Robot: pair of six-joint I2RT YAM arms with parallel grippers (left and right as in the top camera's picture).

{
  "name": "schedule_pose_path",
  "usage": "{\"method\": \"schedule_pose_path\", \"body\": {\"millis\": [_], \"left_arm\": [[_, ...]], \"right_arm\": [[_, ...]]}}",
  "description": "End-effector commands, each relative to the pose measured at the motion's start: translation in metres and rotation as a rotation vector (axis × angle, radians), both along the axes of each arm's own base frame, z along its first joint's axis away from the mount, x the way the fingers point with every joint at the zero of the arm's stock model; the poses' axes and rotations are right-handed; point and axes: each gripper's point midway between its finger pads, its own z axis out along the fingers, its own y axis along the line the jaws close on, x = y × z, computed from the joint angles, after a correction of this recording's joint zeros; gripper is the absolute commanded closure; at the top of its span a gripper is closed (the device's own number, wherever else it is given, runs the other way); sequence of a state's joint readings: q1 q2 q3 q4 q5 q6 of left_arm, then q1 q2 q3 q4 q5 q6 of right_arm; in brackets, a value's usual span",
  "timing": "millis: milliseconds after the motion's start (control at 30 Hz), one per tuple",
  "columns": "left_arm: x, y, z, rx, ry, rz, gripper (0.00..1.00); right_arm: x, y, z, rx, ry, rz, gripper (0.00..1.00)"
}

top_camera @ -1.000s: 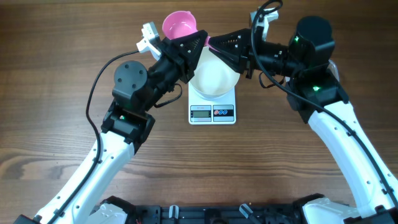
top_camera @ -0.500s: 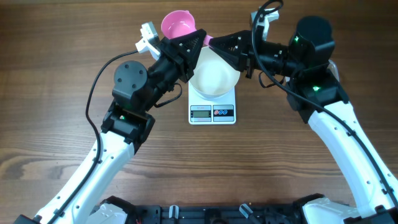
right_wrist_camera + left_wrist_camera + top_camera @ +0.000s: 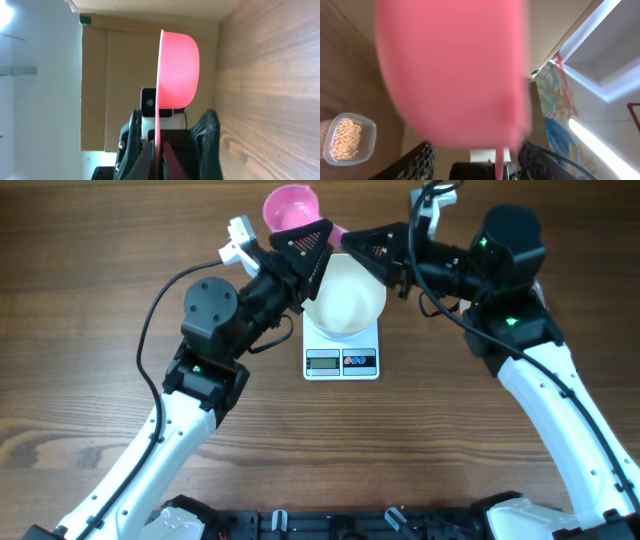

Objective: Scoop item into bowl and weigh 150g on scale
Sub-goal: 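Release the left gripper and carry the scoop right toward the soybean tub, then move the left gripper toward the scale's front buttons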

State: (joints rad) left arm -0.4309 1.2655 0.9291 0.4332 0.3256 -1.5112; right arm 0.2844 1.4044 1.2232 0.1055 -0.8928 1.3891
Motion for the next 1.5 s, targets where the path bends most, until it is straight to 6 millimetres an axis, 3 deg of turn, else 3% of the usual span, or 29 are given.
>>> {"method": "schedule_pose_path", "body": {"millis": [0, 133, 300, 400, 467, 567, 600, 733, 767, 800, 867, 933, 1000, 1100, 1167, 1233, 1467], "left_arm": [[-0.007, -0.005, 0.003, 0.072, -0.066, -0.032, 0.42], [-0.009, -0.008, -0.003, 0.117, -0.078, -0.051, 0.42], [-0.019, -0.016, -0.005, 0.238, -0.202, -0.112, 0.46], [-0.022, -0.019, -0.027, 0.365, -0.227, -0.144, 0.46], [-0.024, -0.017, -0.061, 0.529, -0.211, -0.176, 0.41], [-0.023, -0.01, -0.072, 0.611, -0.234, -0.178, 0.38], [-0.016, 0.002, -0.079, 0.631, -0.197, -0.146, 0.37], [-0.006, 0.065, -0.122, 0.765, -0.001, -0.062, 0.41], [-0.008, 0.079, -0.132, 0.79, 0.052, -0.049, 0.45], [-0.014, 0.099, -0.144, 0.817, 0.136, -0.02, 0.6], [-0.023, 0.12, -0.15, 0.856, 0.183, -0.002, 0.94], [-0.034, 0.14, -0.147, 0.857, 0.23, 0.038, 0.96], [-0.052, 0.153, -0.131, 0.826, 0.23, 0.074, 0.96], [-0.07, 0.156, -0.1, 0.68, 0.236, 0.142, 0.96], [-0.08, 0.154, -0.072, 0.677, 0.12, 0.167, 0.96], [-0.093, 0.144, -0.065, 0.704, 0.053, 0.124, 0.96], [-0.125, 0.103, -0.132, 0.907, 0.252, -0.115, 0.96]], "right_arm": [[0.017, -0.017, 0.005, -0.032, -0.082, -0.077, 0.95], [0.042, -0.053, -0.013, -0.115, -0.066, -0.219, 0.95], [0.058, -0.113, -0.031, -0.387, -0.053, -0.406, 0.95], [0.051, -0.149, -0.021, -0.608, -0.072, -0.49, 0.95], [0.03, -0.181, -0.014, -0.871, -0.1, -0.519, 0.96], [0.017, -0.201, -0.034, -1.042, -0.059, -0.506, 0.95], [0.008, -0.21, -0.046, -1.116, -0.019, -0.494, 0.95], [-0.006, -0.229, -0.06, -1.25, 0.042, -0.487, 0.96], [-0.009, -0.232, -0.063, -1.268, 0.058, -0.487, 0.96], [-0.011, -0.236, -0.064, -1.289, 0.071, -0.492, 0.96], [-0.012, -0.24, -0.065, -1.322, 0.059, -0.483, 0.96], [-0.011, -0.241, -0.064, -1.336, 0.048, -0.482, 0.96], [-0.013, -0.262, -0.065, -1.436, 0.083, -0.548, 0.96], [-0.013, -0.272, -0.066, -1.486, 0.092, -0.578, 0.96], [-0.009, -0.27, -0.063, -1.509, 0.041, -0.547, 0.96], [-0.003, -0.263, -0.06, -1.513, -0.031, -0.493, 0.96], [0.002, -0.255, -0.057, -1.497, -0.091, -0.452, 0.96]]}}
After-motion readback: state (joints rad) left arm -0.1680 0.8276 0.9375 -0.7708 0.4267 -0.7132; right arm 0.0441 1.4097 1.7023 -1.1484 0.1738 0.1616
